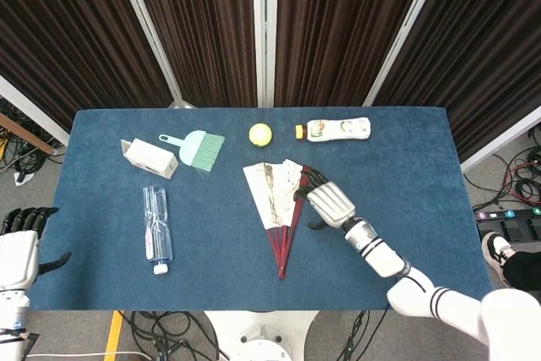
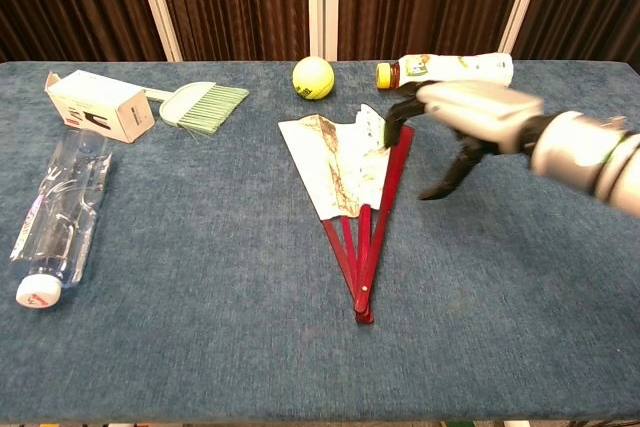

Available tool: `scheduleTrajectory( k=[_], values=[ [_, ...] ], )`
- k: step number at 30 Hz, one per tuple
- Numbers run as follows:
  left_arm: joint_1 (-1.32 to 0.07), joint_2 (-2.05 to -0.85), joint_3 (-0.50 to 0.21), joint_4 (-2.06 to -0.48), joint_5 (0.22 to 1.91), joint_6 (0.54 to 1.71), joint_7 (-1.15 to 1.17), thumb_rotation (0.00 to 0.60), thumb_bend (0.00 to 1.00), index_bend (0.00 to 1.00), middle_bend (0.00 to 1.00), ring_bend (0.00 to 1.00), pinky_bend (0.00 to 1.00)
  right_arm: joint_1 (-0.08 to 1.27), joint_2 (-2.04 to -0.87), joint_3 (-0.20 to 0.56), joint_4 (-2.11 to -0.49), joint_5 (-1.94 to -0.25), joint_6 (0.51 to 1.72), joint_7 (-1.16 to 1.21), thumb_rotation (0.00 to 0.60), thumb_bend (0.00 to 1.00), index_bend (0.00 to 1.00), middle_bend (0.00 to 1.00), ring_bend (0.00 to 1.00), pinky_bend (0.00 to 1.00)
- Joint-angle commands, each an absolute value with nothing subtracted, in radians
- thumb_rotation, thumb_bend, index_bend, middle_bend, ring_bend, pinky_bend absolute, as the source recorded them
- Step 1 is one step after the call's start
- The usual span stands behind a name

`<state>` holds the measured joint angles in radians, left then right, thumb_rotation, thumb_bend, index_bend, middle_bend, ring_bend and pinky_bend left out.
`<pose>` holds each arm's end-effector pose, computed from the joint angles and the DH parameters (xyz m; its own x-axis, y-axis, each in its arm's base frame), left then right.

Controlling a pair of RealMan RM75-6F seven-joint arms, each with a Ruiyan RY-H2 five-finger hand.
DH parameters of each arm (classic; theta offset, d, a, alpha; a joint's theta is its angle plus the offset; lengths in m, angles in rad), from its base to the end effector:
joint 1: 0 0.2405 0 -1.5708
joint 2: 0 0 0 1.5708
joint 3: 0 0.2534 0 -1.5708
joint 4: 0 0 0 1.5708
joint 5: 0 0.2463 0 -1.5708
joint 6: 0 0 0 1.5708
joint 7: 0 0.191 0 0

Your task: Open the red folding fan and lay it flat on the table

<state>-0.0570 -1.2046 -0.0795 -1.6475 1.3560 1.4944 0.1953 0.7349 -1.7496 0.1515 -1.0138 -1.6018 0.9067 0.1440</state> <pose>-0.3321 0.2257 0.1074 0.4491 0.0101 0.8934 0.8822 0.1535 -0.4452 -0.1538 -0.4027 -0.1187 0.4500 -0.2637 0.8532 -0.7947 -0.5541 0.2478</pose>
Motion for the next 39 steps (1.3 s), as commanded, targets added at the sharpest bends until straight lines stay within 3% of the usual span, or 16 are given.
scheduleTrajectory(
  k=[1, 12, 17, 23, 28, 34, 39],
  values=[
    [-0.059, -1.204, -0.079, -1.644, 1.357, 1.490, 0.191, 0.600, 0.03, 0.22, 0.22, 0.15, 0.12, 0.787, -1.876, 0.141, -0.857, -1.611, 0.933, 0.161, 0.600, 0.03, 0.38, 0.34, 0.00, 0.00],
    [-0.057, -1.204, -0.078, -1.630, 1.351, 1.482, 0.168, 0.600, 0.03, 0.22, 0.22, 0.15, 0.12, 0.805, -2.052, 0.083, -0.558, -1.649, 1.046, 0.265, 0.600, 0.05, 0.38, 0.34, 0.00, 0.00],
    [-0.060, -1.207, -0.081, -1.624, 1.353, 1.480, 0.163, 0.600, 0.03, 0.22, 0.22, 0.15, 0.12, 0.814, -2.109, 0.067, -0.462, -1.657, 1.080, 0.308, 0.600, 0.12, 0.38, 0.35, 0.01, 0.00],
    [-0.079, -1.214, -0.097, -1.603, 1.351, 1.466, 0.151, 0.600, 0.02, 0.22, 0.22, 0.15, 0.12, 0.845, -2.150, 0.037, -0.364, -1.681, 1.105, 0.353, 0.600, 0.44, 0.46, 0.38, 0.08, 0.00],
    [-0.128, -1.214, -0.116, -1.571, 1.363, 1.412, 0.120, 0.600, 0.02, 0.22, 0.22, 0.15, 0.12, 0.883, -2.133, 0.001, -0.327, -1.715, 1.131, 0.367, 0.600, 0.63, 0.56, 0.44, 0.15, 0.01],
    [-0.210, -1.215, -0.153, -1.568, 1.370, 1.301, -0.051, 0.600, 0.02, 0.22, 0.22, 0.15, 0.13, 0.927, -2.058, -0.012, -0.373, -1.728, 1.163, 0.453, 0.600, 0.66, 0.68, 0.51, 0.22, 0.07],
    [-0.317, -1.244, -0.198, -1.532, 1.351, 1.132, -0.303, 0.600, 0.02, 0.22, 0.22, 0.15, 0.13, 0.960, -1.956, -0.020, -0.465, -1.739, 1.194, 0.571, 0.600, 0.66, 0.71, 0.53, 0.22, 0.07]
  ],
)
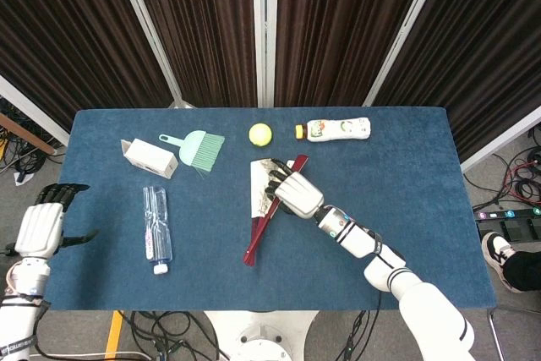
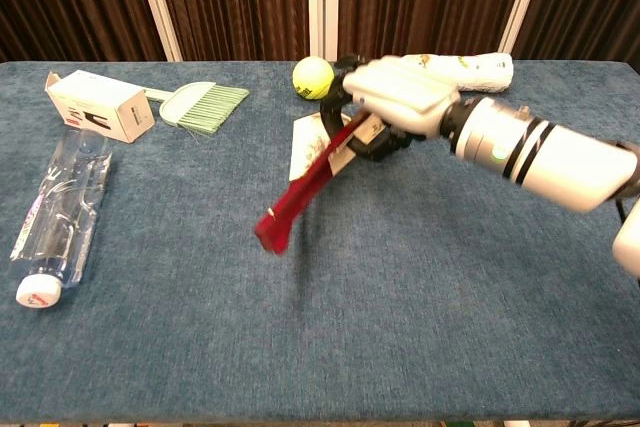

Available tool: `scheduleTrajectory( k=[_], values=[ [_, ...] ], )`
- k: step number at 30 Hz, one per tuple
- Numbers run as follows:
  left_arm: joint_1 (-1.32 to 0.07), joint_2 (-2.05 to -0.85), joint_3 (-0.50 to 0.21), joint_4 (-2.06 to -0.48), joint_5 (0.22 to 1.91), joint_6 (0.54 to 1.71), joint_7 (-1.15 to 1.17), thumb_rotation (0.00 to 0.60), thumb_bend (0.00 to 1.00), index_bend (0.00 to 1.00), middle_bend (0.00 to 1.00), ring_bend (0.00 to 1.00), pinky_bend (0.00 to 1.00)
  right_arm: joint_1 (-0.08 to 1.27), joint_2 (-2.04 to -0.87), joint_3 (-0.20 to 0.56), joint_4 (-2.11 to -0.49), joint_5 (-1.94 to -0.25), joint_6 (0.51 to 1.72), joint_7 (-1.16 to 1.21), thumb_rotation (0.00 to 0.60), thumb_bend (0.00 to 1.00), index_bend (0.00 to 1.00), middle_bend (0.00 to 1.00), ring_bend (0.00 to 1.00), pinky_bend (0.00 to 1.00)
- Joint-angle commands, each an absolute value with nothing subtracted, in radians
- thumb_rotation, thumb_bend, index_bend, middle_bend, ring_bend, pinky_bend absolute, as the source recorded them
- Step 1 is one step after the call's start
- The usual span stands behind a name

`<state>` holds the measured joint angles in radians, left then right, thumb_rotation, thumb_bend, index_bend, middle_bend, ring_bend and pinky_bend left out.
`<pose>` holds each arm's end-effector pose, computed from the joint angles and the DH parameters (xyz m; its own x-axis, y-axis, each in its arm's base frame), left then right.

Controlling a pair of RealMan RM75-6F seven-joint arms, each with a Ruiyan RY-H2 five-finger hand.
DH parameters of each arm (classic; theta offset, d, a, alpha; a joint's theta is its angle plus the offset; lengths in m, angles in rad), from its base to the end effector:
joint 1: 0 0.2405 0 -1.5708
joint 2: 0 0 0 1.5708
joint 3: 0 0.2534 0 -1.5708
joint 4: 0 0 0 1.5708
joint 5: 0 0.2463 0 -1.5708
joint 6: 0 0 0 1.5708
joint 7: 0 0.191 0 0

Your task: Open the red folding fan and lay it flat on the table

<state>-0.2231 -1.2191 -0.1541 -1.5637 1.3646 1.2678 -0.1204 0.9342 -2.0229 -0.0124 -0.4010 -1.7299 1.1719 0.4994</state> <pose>-0.3102 0.2989 0.0860 0.1974 0.0748 0.9775 0.9802 0.0022 -0.1982 -0.1095 -0.4373 -0.1319 0.4687 -0.0745 0.8802 -0.6033 -0.7548 0.2574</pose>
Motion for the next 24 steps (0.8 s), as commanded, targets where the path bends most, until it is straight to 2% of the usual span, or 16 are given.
scheduleTrajectory(
  k=[1, 6, 11, 18, 24],
  values=[
    [-0.340, -1.260, -0.210, -1.517, 1.342, 1.101, -0.345, 0.600, 0.02, 0.22, 0.22, 0.15, 0.13, 0.964, -1.938, -0.020, -0.484, -1.739, 1.199, 0.587, 0.600, 0.66, 0.71, 0.53, 0.22, 0.07],
    [-0.462, -1.340, -0.269, -1.433, 1.301, 0.934, -0.563, 0.600, 0.02, 0.22, 0.22, 0.15, 0.14, 0.973, -1.843, 0.006, -0.610, -1.715, 1.226, 0.661, 0.600, 0.66, 0.71, 0.53, 0.22, 0.07],
    [-0.544, -1.414, -0.298, -1.386, 1.314, 0.854, -0.737, 0.600, 0.02, 0.22, 0.22, 0.15, 0.14, 0.995, -1.735, 0.055, -0.787, -1.675, 1.209, 0.706, 0.600, 0.66, 0.71, 0.53, 0.22, 0.07],
    [-0.623, -1.502, -0.308, -1.356, 1.357, 0.813, -0.902, 0.600, 0.02, 0.20, 0.22, 0.15, 0.14, 1.045, -1.629, 0.147, -1.030, -1.579, 1.096, 0.679, 0.600, 0.66, 0.70, 0.53, 0.22, 0.07],
    [-0.663, -1.552, -0.295, -1.341, 1.394, 0.834, -0.919, 0.600, 0.02, 0.20, 0.22, 0.15, 0.14, 1.074, -1.623, 0.241, -1.136, -1.462, 1.014, 0.582, 0.600, 0.66, 0.69, 0.52, 0.22, 0.07]
  ],
)
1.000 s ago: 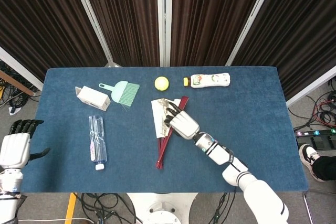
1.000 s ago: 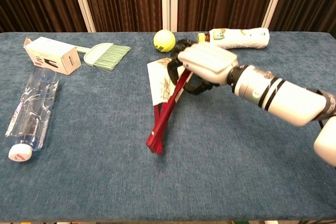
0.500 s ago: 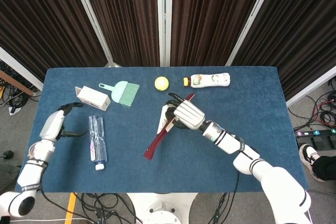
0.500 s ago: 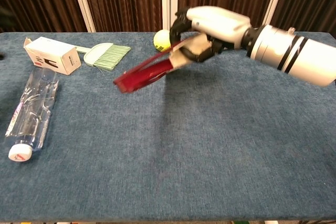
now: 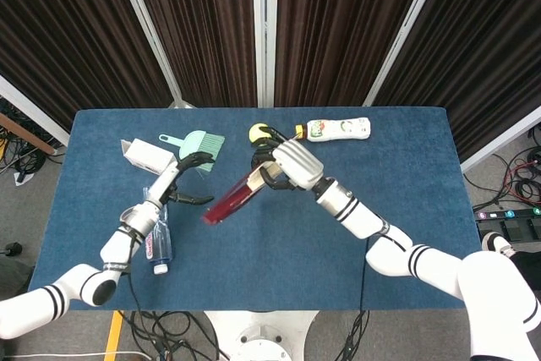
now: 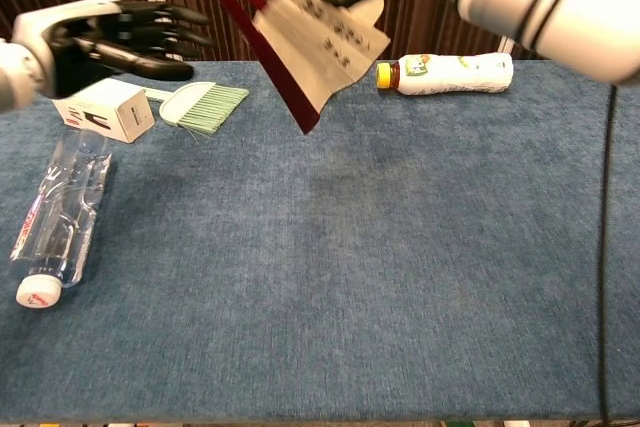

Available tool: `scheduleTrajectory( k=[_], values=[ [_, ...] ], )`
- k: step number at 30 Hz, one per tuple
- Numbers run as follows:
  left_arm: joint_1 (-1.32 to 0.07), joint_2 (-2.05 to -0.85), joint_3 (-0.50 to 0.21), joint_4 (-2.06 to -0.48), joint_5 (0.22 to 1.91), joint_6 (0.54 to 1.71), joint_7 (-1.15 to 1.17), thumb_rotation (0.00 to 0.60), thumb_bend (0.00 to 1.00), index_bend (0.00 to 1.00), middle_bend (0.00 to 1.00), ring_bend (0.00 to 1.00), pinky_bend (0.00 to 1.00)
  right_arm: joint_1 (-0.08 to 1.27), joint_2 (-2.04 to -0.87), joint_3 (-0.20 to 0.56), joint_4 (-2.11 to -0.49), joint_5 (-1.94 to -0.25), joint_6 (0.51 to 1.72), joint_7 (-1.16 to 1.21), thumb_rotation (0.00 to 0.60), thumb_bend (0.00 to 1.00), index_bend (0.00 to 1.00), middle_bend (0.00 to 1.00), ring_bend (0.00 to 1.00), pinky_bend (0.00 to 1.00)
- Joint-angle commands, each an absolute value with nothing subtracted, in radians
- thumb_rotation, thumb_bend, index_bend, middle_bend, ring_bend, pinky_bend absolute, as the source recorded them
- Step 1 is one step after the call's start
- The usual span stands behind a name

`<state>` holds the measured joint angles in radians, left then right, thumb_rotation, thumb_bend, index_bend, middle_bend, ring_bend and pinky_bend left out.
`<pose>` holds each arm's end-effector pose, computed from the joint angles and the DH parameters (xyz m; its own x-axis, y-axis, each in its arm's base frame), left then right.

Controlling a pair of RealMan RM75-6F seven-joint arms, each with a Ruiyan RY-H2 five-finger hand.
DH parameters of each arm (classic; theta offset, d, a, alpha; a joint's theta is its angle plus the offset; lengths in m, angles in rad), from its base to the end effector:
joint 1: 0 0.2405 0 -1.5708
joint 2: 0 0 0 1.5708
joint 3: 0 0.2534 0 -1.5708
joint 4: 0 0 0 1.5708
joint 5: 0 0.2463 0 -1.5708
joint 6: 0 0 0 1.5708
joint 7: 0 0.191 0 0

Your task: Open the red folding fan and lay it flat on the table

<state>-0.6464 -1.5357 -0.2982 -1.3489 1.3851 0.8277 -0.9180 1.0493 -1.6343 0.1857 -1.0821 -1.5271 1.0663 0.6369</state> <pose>-0.1534 0.4140 -0.0507 -0.5317 0.4792 0.6983 0.7947 -0.0026 0.6069 -0.0104 -0.4571 -0.0452 0.0290 -0.3276 0.9444 -0.7244 -0.6578 -0.2060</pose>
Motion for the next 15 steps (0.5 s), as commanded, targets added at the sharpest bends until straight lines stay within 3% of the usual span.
scheduleTrajectory(
  k=[1, 15],
  values=[
    [-0.669, -1.557, -0.296, -1.339, 1.393, 0.834, -0.920, 0.600, 0.02, 0.20, 0.22, 0.15, 0.14, 1.079, -1.626, 0.251, -1.144, -1.449, 1.004, 0.567, 0.600, 0.66, 0.69, 0.52, 0.22, 0.07],
    [-0.732, -1.604, -0.306, -1.336, 1.337, 0.810, -0.911, 0.600, 0.02, 0.20, 0.22, 0.15, 0.15, 1.135, -1.704, 0.374, -1.191, -1.264, 0.932, 0.310, 0.600, 0.66, 0.68, 0.50, 0.22, 0.07]
  ],
)
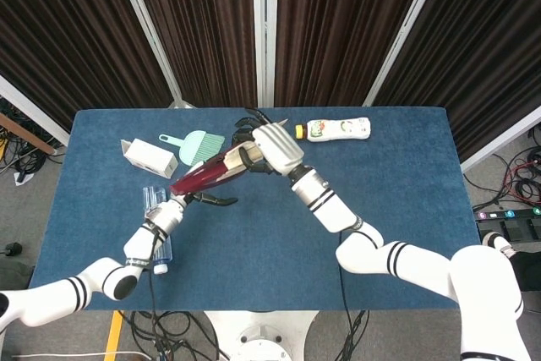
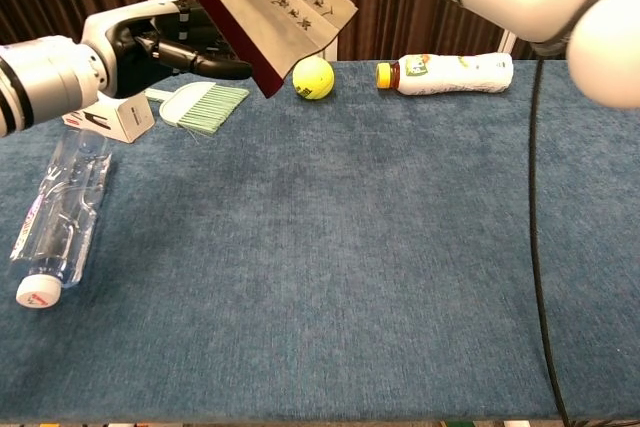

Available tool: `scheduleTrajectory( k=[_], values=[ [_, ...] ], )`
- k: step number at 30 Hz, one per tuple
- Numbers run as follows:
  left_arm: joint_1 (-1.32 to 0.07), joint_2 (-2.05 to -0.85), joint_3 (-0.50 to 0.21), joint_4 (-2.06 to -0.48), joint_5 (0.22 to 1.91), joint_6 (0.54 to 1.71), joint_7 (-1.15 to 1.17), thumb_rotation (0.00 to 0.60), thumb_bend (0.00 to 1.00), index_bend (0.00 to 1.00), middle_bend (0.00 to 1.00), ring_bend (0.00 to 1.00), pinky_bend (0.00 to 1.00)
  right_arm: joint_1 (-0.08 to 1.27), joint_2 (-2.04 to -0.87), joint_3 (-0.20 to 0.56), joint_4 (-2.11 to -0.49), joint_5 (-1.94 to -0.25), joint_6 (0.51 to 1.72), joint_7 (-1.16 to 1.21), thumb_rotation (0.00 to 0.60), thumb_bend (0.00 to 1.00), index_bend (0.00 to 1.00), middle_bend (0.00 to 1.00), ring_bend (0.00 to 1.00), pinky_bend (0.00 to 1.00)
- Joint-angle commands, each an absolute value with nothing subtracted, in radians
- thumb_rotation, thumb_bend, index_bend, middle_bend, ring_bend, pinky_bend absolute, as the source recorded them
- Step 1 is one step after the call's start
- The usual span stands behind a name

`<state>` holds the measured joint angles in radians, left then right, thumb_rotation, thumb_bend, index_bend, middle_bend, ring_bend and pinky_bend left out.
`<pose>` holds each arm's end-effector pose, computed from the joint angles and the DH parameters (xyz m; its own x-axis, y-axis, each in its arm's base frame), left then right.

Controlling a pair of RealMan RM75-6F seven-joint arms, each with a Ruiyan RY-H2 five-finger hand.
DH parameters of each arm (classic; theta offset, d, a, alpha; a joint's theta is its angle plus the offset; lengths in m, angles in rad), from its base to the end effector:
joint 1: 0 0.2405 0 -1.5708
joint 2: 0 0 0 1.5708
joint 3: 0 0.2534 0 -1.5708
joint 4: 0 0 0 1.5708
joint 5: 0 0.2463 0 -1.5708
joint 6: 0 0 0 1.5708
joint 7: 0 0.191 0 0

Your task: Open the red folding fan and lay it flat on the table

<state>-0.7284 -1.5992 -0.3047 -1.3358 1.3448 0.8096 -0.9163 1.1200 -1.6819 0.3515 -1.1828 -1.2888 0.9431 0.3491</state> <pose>-0.1132 0.4181 -0.0733 -0.5458 0.5292 0.6497 0.7635 -0.0054 0.6458 0.0494 -0.4672 -0.0507 -0.0233 -0.2847 0.9583 -0.7839 -0.5897 -0.1942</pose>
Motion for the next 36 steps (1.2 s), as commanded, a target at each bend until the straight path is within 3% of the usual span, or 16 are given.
scheduleTrajectory(
  k=[1, 9, 11, 15, 21, 25, 36],
  values=[
    [-0.734, -1.609, -0.309, -1.334, 1.327, 0.811, -0.906, 0.600, 0.02, 0.20, 0.22, 0.15, 0.15, 1.138, -1.709, 0.378, -1.193, -1.259, 0.932, 0.301, 0.600, 0.66, 0.68, 0.50, 0.22, 0.07],
    [-0.728, -1.669, -0.354, -1.337, 1.182, 0.838, -0.831, 0.600, 0.02, 0.29, 0.30, 0.21, 0.26, 1.149, -1.763, 0.410, -1.190, -1.210, 0.951, 0.215, 0.600, 0.66, 0.66, 0.50, 0.22, 0.05],
    [-0.720, -1.692, -0.368, -1.339, 1.139, 0.865, -0.800, 0.600, 0.04, 0.36, 0.37, 0.28, 0.32, 1.150, -1.773, 0.415, -1.184, -1.201, 0.955, 0.204, 0.600, 0.66, 0.66, 0.50, 0.22, 0.05],
    [-0.709, -1.771, -0.398, -1.306, 1.060, 0.981, -0.662, 0.600, 0.18, 0.56, 0.55, 0.46, 0.49, 1.147, -1.785, 0.421, -1.175, -1.191, 0.957, 0.197, 0.600, 0.66, 0.65, 0.50, 0.22, 0.05],
    [-0.690, -1.778, -0.385, -1.284, 1.060, 1.054, -0.526, 0.600, 0.30, 0.73, 0.72, 0.62, 0.68, 1.095, -1.748, 0.387, -1.221, -1.243, 1.000, 0.225, 0.600, 0.66, 0.65, 0.50, 0.22, 0.05],
    [-0.666, -1.752, -0.343, -1.257, 1.105, 1.118, -0.401, 0.600, 0.31, 0.77, 0.78, 0.67, 0.72, 1.023, -1.699, 0.333, -1.264, -1.322, 1.078, 0.269, 0.600, 0.66, 0.65, 0.50, 0.22, 0.05],
    [-0.615, -1.671, -0.233, -1.234, 1.245, 1.310, 0.067, 0.600, 0.31, 0.76, 0.76, 0.67, 0.72, 0.860, -1.565, 0.162, -1.254, -1.586, 1.315, 0.258, 0.600, 0.66, 0.65, 0.50, 0.22, 0.04]
  ],
)
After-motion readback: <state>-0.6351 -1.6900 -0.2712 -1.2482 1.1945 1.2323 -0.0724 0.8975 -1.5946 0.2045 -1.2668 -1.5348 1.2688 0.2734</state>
